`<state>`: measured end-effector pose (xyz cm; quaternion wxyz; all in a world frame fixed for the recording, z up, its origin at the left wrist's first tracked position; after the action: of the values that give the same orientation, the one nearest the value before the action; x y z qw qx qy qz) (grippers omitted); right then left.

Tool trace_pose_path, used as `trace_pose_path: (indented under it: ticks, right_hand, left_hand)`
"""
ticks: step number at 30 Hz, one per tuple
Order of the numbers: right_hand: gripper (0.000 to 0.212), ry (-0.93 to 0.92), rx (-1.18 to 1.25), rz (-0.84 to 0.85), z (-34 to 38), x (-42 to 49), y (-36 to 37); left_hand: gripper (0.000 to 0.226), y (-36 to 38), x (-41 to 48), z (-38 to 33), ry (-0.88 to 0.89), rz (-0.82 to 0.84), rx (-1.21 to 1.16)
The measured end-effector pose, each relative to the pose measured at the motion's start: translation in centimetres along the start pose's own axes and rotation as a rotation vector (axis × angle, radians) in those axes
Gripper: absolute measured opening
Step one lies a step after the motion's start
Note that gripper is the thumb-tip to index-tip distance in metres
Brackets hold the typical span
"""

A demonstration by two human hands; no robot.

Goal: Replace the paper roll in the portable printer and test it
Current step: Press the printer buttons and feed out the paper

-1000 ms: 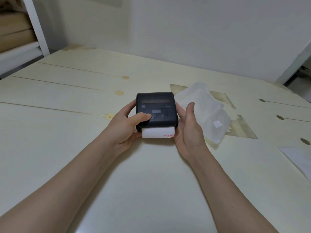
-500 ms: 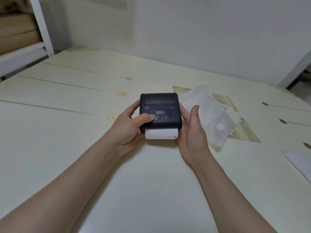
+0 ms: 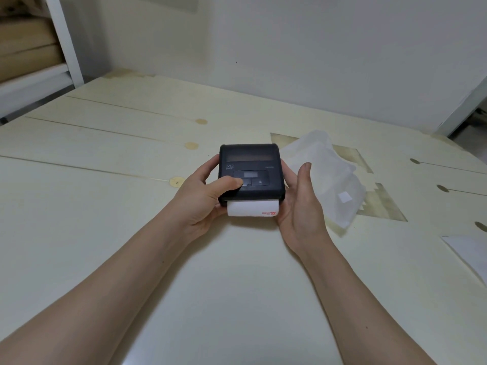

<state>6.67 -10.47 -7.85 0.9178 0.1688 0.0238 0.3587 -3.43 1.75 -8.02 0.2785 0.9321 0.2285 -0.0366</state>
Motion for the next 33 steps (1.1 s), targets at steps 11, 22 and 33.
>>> trace_pose_path:
  ticks: [11,22,33]
  right_hand:
    - [0.067,-0.006,-0.005,0.007,0.01,-0.07,-0.01]
    - [0.066,-0.004,-0.001,0.000,0.09,-0.16,0.01]
    - [0.061,-0.013,-0.014,0.003,0.20,-0.34,-0.12]
  left_hand:
    - [0.064,-0.01,-0.02,0.03,-0.003,-0.009,0.009]
    - [0.065,0.06,-0.10,-0.05,0.004,-0.023,0.042]
    - [0.066,0.16,-0.27,-0.14,0.011,-0.030,0.066]
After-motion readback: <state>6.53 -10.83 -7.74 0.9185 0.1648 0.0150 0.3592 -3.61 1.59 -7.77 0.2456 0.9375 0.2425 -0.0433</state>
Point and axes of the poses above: each hand's wrist, its own x-axis towards the middle knuckle, its own y-axis out of the palm, z = x × y, the point moved 5 cm from there along x, towards the middle knuckle, and after that the axes turned 7 degrees about -y, right-handed, at the moved point
